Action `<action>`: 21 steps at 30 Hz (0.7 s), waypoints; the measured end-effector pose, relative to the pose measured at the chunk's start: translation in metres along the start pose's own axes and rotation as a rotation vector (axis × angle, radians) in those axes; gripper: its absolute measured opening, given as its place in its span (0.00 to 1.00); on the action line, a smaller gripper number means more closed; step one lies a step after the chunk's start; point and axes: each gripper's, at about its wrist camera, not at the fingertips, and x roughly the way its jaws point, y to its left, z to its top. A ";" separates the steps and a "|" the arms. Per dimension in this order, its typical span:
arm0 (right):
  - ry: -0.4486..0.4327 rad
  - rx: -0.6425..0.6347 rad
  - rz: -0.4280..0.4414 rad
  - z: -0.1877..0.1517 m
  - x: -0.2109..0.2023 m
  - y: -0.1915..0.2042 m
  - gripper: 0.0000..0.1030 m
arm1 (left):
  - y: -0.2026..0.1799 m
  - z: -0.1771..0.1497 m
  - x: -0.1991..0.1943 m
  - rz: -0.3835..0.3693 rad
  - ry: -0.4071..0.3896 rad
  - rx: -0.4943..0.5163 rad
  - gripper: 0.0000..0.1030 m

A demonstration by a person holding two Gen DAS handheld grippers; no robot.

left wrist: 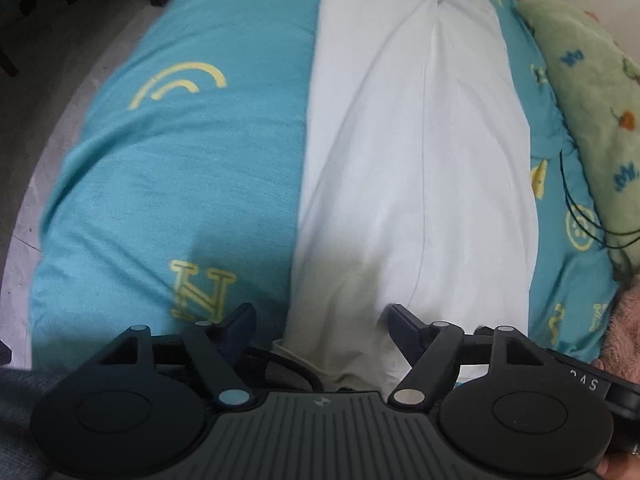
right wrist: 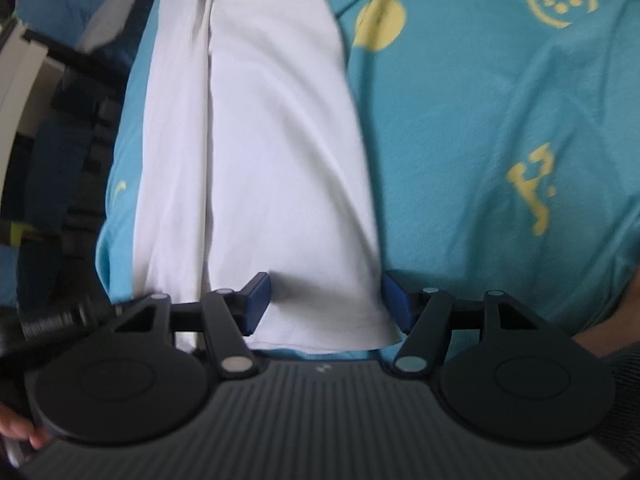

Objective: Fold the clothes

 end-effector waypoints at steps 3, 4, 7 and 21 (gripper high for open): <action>0.007 -0.081 0.018 -0.006 0.000 0.012 0.61 | -0.008 -0.003 0.008 0.022 0.051 0.042 0.65; 0.017 -0.122 0.023 -0.010 0.000 0.018 0.53 | -0.011 -0.005 0.007 0.028 0.055 0.061 0.57; -0.006 -0.226 -0.036 -0.020 -0.004 0.032 0.21 | -0.018 -0.012 0.002 0.036 0.040 0.085 0.22; -0.435 -0.134 0.198 -0.039 -0.150 0.014 0.08 | -0.018 -0.048 -0.154 -0.190 -0.391 -0.005 0.12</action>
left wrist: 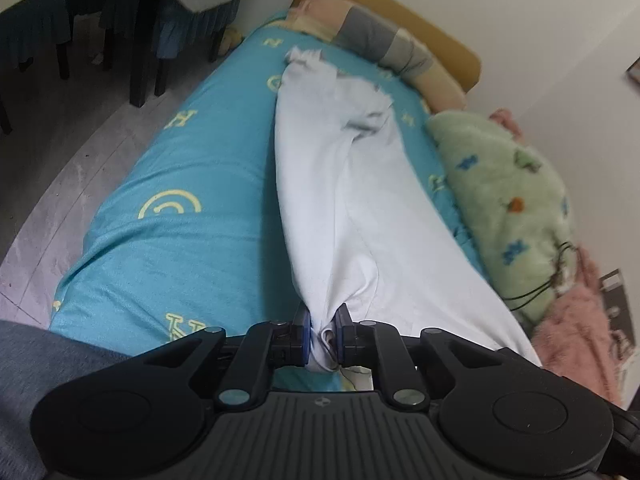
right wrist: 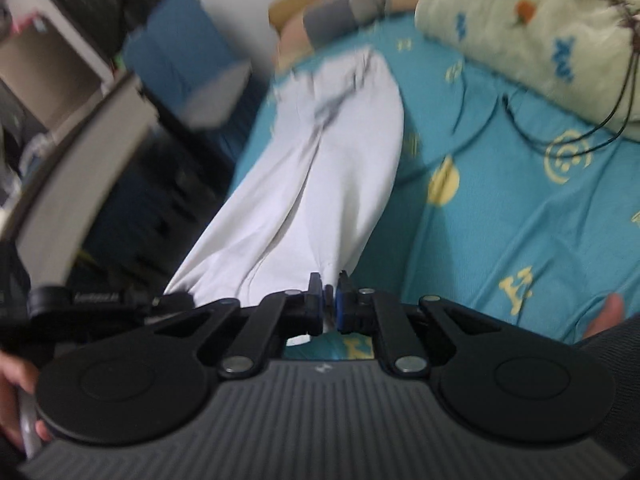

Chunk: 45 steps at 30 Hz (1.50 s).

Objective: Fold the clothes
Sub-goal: 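Lift the hem with both grippers and fold it toward the collar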

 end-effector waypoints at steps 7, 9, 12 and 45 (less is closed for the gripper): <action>-0.082 0.004 0.046 -0.006 -0.066 -0.004 0.08 | -0.019 -0.040 -0.057 -0.045 0.007 0.040 0.12; -0.090 -0.004 0.051 -0.012 -0.079 -0.007 0.08 | -0.018 -0.051 -0.049 -0.048 0.028 0.051 0.12; -0.083 -0.010 0.056 -0.010 -0.077 -0.011 0.08 | -0.012 -0.050 -0.030 -0.038 0.044 0.070 0.12; -0.186 -0.364 -0.169 0.143 0.268 -0.037 0.09 | -0.001 0.142 0.262 0.233 -0.342 0.336 0.13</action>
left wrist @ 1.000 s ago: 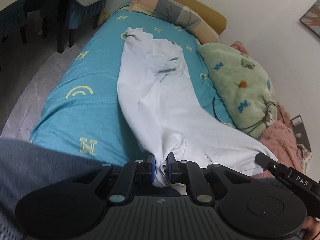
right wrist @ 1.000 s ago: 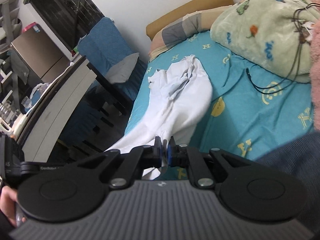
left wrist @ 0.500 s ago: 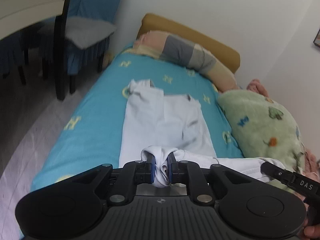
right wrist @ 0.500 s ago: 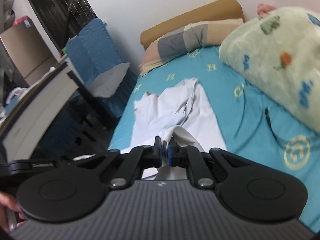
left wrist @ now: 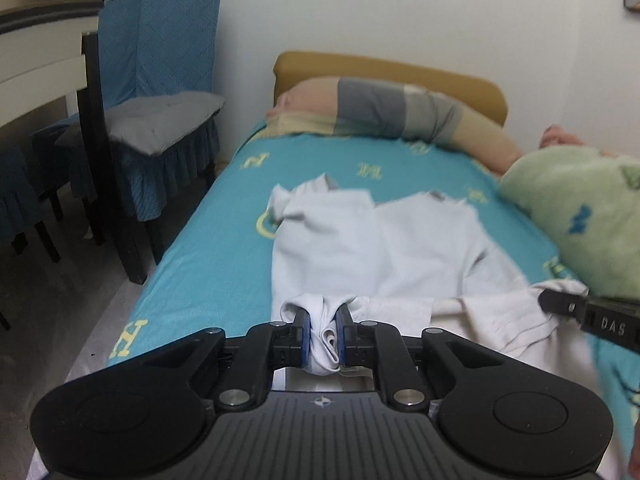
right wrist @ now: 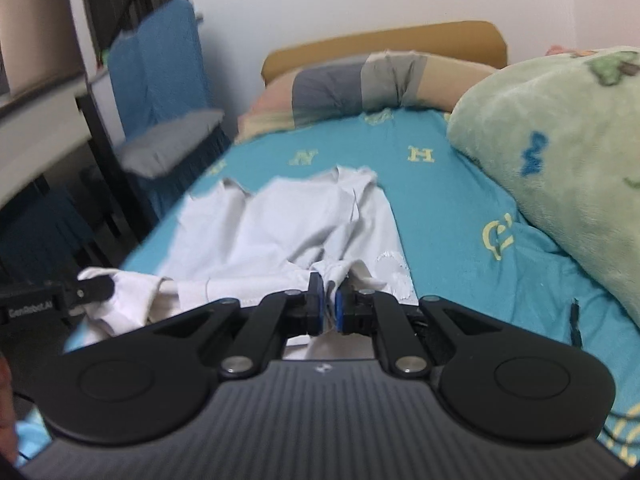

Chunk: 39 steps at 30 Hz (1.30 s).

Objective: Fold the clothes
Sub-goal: 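Lift the hem with both grippers and fold it toward the collar, then open both grippers and lift them off the folded shirt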

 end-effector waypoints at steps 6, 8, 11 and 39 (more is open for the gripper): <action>0.056 0.051 -0.002 -0.007 0.030 -0.005 0.11 | 0.004 -0.016 0.029 0.008 0.055 0.030 0.14; 0.069 0.062 -0.003 -0.010 0.034 -0.007 0.11 | 0.003 -0.017 0.028 0.010 0.055 0.033 0.18; 0.092 0.095 0.002 -0.007 0.035 -0.009 0.12 | 0.002 -0.017 0.025 0.016 0.056 0.037 0.19; 0.062 0.205 0.061 -0.033 -0.135 0.016 0.64 | -0.036 -0.046 -0.139 -0.017 0.025 -0.009 0.78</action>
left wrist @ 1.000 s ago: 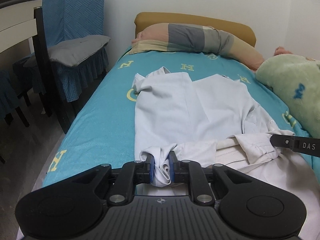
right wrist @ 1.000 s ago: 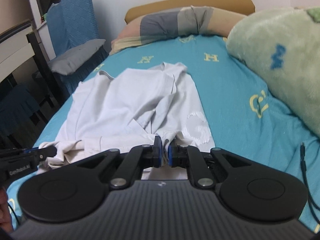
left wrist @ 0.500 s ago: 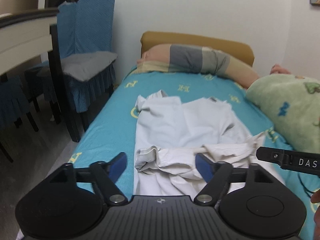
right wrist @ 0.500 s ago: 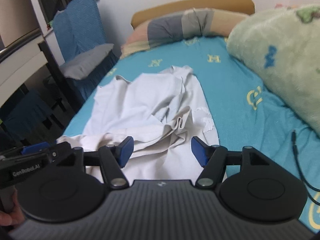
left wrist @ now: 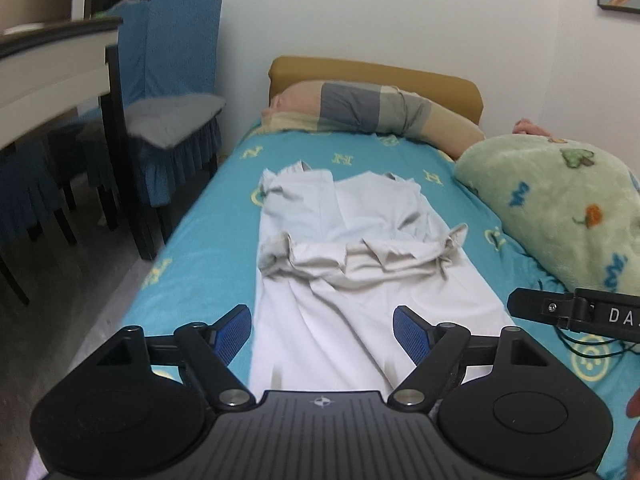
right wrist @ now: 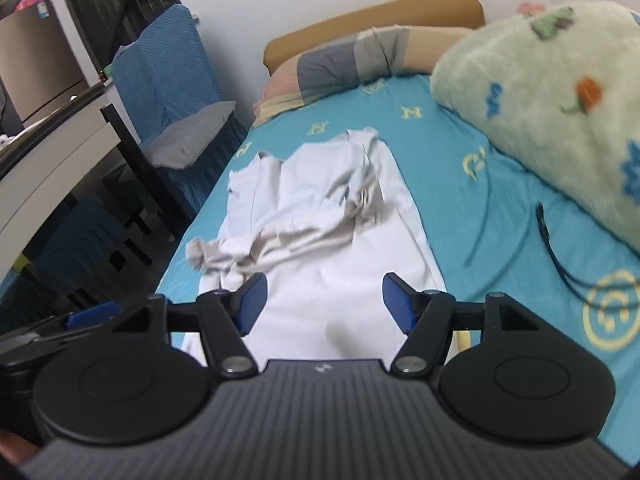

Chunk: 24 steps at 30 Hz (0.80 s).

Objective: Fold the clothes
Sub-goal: 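Open both grippers and lift them off the folded shirt, then grasp the folded shirt edge with both grippers and fold it over again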

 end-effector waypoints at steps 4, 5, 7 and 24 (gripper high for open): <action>0.028 0.082 0.018 -0.003 -0.005 -0.006 0.64 | 0.002 -0.007 0.004 -0.035 0.082 -0.052 0.78; 0.054 0.135 0.035 -0.005 -0.002 -0.012 0.64 | 0.004 -0.009 0.007 -0.046 0.111 -0.072 0.78; 0.125 0.262 0.077 -0.009 0.007 -0.025 0.65 | 0.011 -0.013 0.015 -0.088 0.181 -0.144 0.78; 0.175 0.840 0.029 -0.065 0.047 -0.086 0.49 | 0.105 -0.075 0.094 -0.282 0.482 -0.978 0.21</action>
